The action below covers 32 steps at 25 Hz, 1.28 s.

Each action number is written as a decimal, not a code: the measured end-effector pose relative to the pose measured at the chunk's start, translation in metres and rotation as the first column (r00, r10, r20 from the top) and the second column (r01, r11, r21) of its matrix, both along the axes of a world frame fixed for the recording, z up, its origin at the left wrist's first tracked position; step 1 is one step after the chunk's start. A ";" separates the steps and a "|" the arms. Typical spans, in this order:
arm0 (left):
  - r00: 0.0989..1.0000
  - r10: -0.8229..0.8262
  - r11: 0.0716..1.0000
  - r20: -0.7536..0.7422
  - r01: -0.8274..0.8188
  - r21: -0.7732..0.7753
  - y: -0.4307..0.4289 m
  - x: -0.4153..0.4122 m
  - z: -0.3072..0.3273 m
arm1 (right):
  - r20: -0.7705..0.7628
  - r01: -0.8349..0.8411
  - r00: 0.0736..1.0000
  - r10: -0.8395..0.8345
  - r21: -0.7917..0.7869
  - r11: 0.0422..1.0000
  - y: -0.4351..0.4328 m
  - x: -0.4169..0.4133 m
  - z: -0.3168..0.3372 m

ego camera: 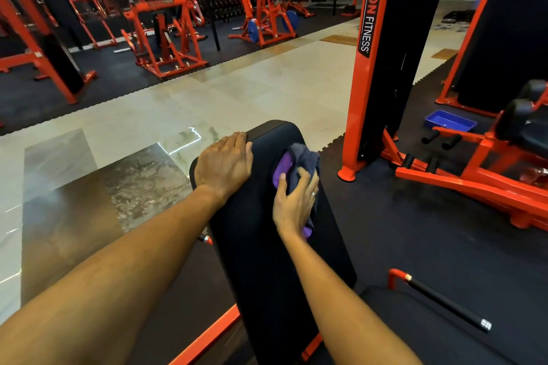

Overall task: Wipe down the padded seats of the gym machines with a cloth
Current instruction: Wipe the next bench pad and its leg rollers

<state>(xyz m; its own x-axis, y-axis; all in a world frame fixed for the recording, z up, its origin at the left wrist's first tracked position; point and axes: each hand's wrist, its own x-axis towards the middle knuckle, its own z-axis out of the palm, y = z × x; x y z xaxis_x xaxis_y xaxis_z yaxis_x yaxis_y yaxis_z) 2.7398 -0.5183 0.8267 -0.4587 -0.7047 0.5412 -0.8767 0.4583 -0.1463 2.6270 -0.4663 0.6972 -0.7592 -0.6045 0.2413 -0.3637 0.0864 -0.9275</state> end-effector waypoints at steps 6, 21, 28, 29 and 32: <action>1.000 -0.008 0.999 -0.019 0.008 0.040 0.003 -0.004 0.005 | 0.281 0.119 0.947 -0.152 0.132 0.984 -0.039 -0.068 0.023; 1.000 -0.021 0.999 0.011 0.020 0.049 0.002 -0.001 0.003 | 0.346 0.059 0.931 -0.117 0.173 0.983 -0.018 -0.043 0.005; 0.971 -0.232 0.972 0.062 0.233 -0.003 -0.006 0.013 -0.004 | -0.104 -0.106 0.989 0.107 0.018 0.994 0.037 0.088 -0.007; 0.934 -0.322 0.941 0.155 0.334 -0.056 -0.010 0.024 -0.006 | -0.183 -0.158 0.969 0.165 0.051 0.986 0.045 0.082 -0.022; 0.751 -0.465 0.818 0.469 0.567 -0.096 -0.017 0.048 -0.006 | -0.097 -0.084 0.991 0.094 0.106 0.991 0.036 0.034 -0.036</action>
